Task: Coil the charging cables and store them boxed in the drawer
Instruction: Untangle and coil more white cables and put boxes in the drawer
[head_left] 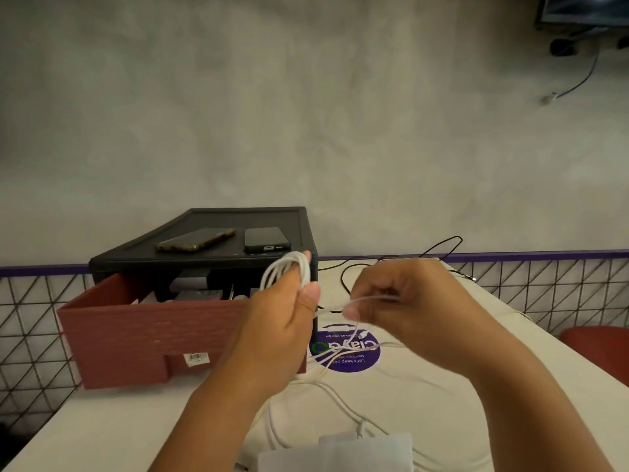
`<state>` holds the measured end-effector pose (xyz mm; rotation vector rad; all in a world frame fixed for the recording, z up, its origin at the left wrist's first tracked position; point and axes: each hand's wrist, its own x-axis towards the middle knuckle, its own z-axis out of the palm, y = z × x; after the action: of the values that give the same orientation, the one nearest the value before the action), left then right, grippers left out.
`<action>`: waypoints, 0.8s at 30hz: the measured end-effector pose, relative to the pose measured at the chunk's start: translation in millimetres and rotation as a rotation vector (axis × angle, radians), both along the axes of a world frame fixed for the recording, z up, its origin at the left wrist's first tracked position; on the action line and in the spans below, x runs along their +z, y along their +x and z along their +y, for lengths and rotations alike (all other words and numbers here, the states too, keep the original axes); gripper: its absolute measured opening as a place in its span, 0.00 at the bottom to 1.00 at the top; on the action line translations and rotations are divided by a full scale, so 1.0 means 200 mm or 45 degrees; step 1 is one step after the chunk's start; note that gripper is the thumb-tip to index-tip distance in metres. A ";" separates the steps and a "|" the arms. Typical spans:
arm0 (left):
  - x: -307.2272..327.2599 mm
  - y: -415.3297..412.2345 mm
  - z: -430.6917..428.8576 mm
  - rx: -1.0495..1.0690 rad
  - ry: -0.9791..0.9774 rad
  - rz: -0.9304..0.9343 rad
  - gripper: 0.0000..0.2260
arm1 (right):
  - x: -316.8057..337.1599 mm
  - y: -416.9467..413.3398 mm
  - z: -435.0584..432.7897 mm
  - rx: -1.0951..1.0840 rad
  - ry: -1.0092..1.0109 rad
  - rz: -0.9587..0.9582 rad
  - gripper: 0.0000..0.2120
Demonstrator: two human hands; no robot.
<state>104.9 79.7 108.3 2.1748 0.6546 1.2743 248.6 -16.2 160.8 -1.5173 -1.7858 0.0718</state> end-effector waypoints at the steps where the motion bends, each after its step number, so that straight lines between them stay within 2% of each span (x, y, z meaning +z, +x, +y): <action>1: 0.00 0.00 -0.02 -0.097 -0.076 -0.017 0.12 | -0.01 0.02 0.01 -0.060 0.114 0.004 0.12; 4: 0.05 0.01 -0.09 -0.294 -0.216 -0.049 0.18 | -0.02 0.08 0.03 -0.190 0.436 0.014 0.06; 5: 0.06 0.02 -0.11 -0.327 -0.234 -0.041 0.21 | -0.02 0.10 0.04 -0.226 0.526 0.011 0.07; 7: 0.09 0.02 -0.15 -0.393 -0.284 -0.034 0.19 | -0.03 0.13 0.04 -0.251 0.675 0.026 0.10; 11: 0.09 0.02 -0.16 -0.612 -0.374 -0.125 0.19 | -0.03 0.16 0.02 -0.260 0.797 0.074 0.12; 13: 0.09 0.01 -0.15 -0.777 -0.452 -0.270 0.19 | -0.03 0.15 0.03 -0.258 0.770 0.077 0.13; 18: 0.10 -0.02 -0.11 -1.278 -0.916 -0.813 0.16 | -0.04 0.09 0.06 -0.204 0.537 0.079 0.09; 19: 0.10 -0.03 -0.08 -1.438 -0.982 -0.886 0.16 | -0.04 0.08 0.07 -0.189 0.508 0.063 0.08; 21: 0.13 -0.05 -0.06 -1.813 -1.089 -0.958 0.18 | -0.06 0.08 0.07 -0.180 0.461 0.039 0.13; 24: 0.16 -0.11 -0.02 -1.885 -1.117 -1.073 0.21 | -0.07 0.11 0.07 -0.202 0.344 0.047 0.11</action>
<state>83.5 75.5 139.6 0.7333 -0.6098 0.6393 270.4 -1.7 147.2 -1.4444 -1.5694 -0.2106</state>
